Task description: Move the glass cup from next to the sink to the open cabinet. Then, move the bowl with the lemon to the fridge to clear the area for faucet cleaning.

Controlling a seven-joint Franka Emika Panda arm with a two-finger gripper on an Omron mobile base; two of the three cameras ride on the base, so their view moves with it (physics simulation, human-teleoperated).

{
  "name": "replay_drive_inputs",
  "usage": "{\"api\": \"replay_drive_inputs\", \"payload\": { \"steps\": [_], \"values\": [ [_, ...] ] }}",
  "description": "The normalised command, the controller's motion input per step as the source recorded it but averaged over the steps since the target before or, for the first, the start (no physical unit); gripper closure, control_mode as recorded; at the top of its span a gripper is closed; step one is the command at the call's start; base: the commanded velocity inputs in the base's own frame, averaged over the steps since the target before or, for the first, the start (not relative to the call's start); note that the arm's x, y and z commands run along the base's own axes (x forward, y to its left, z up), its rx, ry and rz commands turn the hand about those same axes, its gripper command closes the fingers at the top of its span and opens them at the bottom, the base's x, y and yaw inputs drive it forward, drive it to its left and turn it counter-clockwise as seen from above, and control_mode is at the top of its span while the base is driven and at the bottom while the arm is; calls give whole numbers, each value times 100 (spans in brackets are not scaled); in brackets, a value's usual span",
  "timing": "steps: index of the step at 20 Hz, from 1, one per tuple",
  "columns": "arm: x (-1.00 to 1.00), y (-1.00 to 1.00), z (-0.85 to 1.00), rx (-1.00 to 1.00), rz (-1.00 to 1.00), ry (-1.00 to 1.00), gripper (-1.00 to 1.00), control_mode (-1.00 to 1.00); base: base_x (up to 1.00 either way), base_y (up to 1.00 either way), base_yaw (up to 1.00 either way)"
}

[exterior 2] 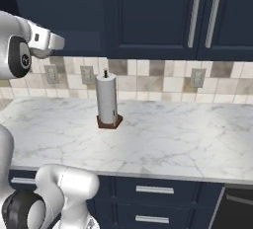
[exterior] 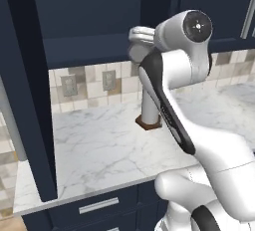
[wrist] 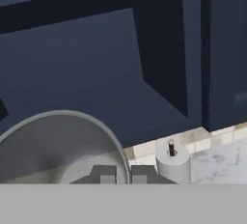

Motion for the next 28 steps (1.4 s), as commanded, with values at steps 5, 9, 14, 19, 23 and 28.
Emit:
{"api": "replay_drive_inputs", "payload": {
  "steps": [5,9,14,19,23,28],
  "values": [
    [97,-1,35,8,-1,17,100,-100,0,0,0],
    [82,0,-8,1,-1,3,100,-100,0,0,0],
    [68,0,-40,0,0,0,100,-100,0,0,0],
    [78,0,-33,-2,-1,0,100,-100,0,0,0],
    [65,0,-41,-6,-1,0,100,-100,0,0,0],
    [75,0,-10,-1,-3,0,100,-100,0,0,0]
  ]
}}
